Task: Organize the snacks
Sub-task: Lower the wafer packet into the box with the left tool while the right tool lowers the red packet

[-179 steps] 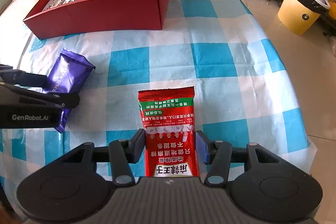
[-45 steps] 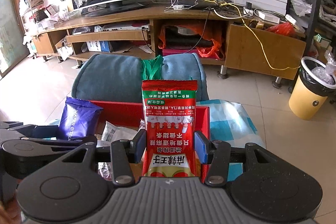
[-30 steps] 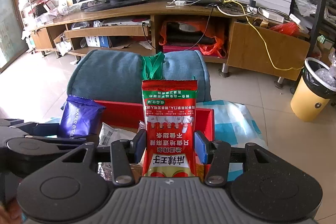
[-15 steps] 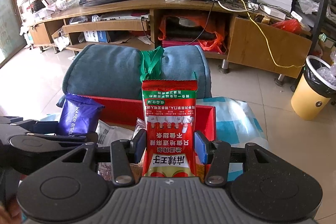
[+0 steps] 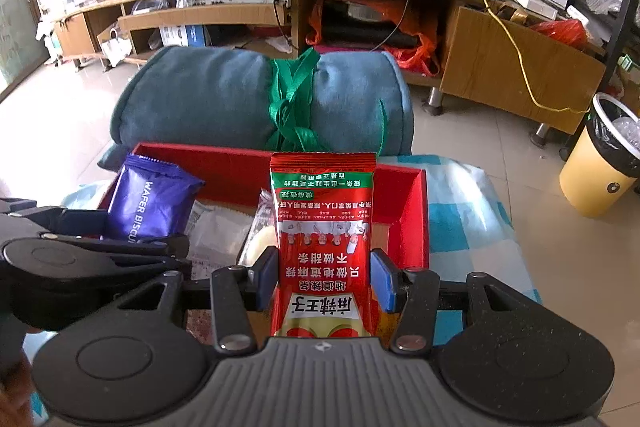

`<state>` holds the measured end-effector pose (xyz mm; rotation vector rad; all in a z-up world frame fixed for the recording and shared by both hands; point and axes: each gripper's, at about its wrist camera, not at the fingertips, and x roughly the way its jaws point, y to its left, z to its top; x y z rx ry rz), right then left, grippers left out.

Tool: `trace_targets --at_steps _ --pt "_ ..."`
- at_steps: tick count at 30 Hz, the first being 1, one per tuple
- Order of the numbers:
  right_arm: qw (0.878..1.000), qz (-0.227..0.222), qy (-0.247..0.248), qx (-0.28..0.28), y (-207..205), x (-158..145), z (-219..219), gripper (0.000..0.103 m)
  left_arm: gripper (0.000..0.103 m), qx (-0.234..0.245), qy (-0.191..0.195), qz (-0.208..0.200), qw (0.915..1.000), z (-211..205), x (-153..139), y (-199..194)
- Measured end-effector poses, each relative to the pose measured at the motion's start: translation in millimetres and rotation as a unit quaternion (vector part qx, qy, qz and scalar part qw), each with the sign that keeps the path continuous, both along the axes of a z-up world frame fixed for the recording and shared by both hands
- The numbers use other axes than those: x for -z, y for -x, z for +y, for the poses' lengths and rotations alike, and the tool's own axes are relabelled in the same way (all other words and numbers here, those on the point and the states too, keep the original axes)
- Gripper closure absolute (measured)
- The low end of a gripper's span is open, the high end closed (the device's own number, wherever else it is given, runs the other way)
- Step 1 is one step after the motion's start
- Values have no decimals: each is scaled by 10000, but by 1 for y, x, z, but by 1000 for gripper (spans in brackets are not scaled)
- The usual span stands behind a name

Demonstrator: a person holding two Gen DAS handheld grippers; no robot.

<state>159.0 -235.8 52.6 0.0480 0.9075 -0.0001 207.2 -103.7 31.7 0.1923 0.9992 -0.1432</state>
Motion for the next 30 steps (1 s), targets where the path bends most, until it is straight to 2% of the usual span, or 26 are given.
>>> trace_targets --at_steps 9,30 --pt "9998 190 16 16 -2 13 -1 59 29 5 -74 167 9998 -2 11 0" --pt "9993 359 133 -54 -5 24 3 57 30 -41 -231 259 9994 -4 21 1"
